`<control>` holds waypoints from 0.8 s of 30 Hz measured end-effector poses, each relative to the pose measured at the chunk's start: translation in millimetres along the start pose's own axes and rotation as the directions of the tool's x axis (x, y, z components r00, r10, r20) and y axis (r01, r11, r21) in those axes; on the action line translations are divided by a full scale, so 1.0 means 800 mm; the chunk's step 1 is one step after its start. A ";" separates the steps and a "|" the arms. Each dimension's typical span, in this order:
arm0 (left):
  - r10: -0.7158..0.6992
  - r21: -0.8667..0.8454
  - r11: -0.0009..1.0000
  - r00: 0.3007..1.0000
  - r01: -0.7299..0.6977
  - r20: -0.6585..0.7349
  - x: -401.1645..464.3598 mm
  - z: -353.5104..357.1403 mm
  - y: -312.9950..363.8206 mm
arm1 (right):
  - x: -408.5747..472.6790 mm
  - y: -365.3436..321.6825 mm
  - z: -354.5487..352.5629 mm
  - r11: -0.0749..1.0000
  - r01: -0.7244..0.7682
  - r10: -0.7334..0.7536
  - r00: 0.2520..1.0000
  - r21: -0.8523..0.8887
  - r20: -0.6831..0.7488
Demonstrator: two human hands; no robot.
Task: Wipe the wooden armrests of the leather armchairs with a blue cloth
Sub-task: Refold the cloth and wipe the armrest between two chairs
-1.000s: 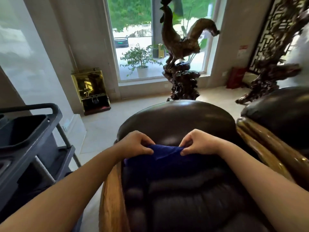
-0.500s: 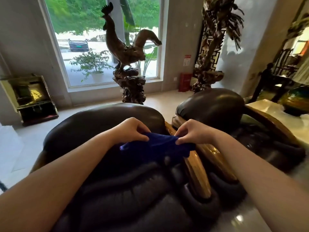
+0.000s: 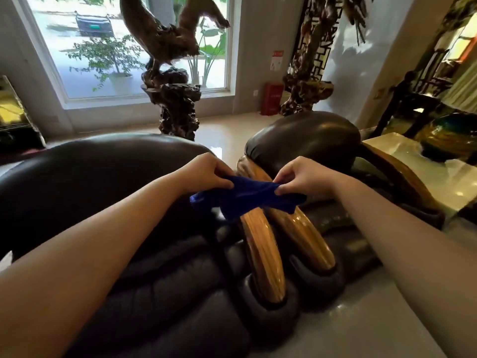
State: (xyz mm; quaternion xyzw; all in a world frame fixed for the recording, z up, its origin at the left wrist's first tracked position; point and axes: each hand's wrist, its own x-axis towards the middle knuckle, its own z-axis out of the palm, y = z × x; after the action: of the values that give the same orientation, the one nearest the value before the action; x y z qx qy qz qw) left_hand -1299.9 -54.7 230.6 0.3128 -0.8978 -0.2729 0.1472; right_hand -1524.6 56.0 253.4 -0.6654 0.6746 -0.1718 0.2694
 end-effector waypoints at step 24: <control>-0.470 -0.193 0.870 0.882 0.453 -0.047 0.214 0.186 0.007 | 0.201 0.285 -0.073 0.972 0.222 -0.194 0.938 -0.071 0.288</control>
State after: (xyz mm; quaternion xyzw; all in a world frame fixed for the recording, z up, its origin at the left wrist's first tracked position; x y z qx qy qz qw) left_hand -1497.6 -102.0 129.8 0.5161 -0.7614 -0.3640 0.1461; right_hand -1738.2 -98.2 143.3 -0.7635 0.5635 -0.0691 0.3078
